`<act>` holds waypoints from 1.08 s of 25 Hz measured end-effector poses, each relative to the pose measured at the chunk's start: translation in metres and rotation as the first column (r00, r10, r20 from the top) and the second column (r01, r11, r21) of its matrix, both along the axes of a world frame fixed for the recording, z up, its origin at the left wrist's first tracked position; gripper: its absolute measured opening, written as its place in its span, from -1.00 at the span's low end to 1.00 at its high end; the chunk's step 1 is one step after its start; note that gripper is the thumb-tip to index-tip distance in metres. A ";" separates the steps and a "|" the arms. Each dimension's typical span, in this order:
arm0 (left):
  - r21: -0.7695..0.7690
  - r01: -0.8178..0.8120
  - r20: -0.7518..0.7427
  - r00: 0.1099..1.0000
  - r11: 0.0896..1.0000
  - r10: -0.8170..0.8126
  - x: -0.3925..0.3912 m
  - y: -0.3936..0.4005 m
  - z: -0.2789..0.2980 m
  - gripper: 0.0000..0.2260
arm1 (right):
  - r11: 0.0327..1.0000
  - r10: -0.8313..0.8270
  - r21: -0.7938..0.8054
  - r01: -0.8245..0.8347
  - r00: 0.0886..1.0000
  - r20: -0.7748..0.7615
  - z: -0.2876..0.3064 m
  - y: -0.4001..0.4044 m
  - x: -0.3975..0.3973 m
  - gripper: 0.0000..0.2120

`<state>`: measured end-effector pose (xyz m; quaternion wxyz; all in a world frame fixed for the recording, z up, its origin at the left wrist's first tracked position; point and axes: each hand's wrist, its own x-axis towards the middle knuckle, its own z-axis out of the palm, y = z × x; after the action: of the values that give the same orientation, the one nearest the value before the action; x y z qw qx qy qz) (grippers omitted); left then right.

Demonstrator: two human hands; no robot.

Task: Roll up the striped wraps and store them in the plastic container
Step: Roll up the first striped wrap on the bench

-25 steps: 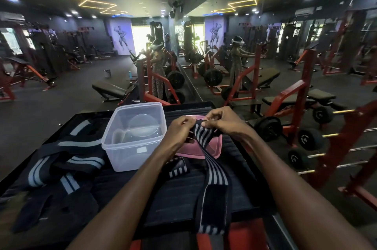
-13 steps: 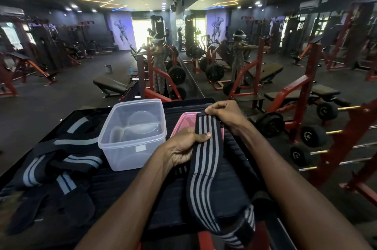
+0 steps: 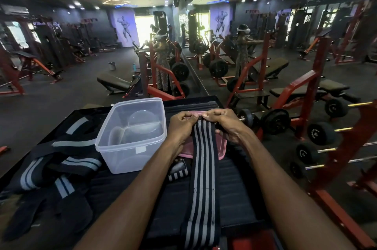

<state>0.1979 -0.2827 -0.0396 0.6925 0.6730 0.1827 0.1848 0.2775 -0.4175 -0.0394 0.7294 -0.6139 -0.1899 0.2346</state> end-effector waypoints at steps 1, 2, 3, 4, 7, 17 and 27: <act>0.053 -0.029 0.007 1.000 0.998 0.029 0.002 0.001 -0.002 -0.95 | 1.000 0.023 0.021 -0.023 1.000 -0.013 -0.003 -0.002 0.001 -0.85; 0.109 -0.053 0.008 0.999 0.993 0.052 0.003 0.002 -0.003 -0.93 | 0.999 0.031 0.029 -0.030 0.999 -0.015 -0.006 -0.003 0.003 -0.88; 0.156 -0.063 0.011 0.998 0.986 0.062 0.004 0.003 -0.005 -0.91 | 1.000 0.023 0.018 -0.023 1.000 -0.005 -0.009 -0.004 0.005 -0.92; 0.192 -0.054 0.016 0.999 0.980 0.052 0.005 0.004 -0.007 -0.89 | 1.000 -0.002 -0.008 0.002 1.000 0.018 -0.011 -0.005 0.006 -0.95; 0.245 0.032 0.043 0.998 0.969 -0.044 0.005 0.005 -0.011 -0.92 | 0.995 -0.074 -0.054 0.082 0.989 0.129 -0.012 -0.007 0.007 -0.92; 0.082 0.067 0.078 0.994 0.994 -0.073 0.008 0.012 -0.021 -0.85 | 0.997 -0.063 0.047 0.058 0.990 0.124 -0.022 0.002 0.010 -0.89; 0.106 0.079 0.015 0.997 0.991 -0.080 0.007 0.011 -0.027 -0.90 | 0.991 -0.072 -0.098 0.094 0.975 0.212 -0.017 -0.006 0.007 -0.87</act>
<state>0.2054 -0.2716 -0.0664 0.6647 0.7134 0.1392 0.1727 0.2844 -0.4233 -0.0565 0.6805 -0.6809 -0.2265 0.1483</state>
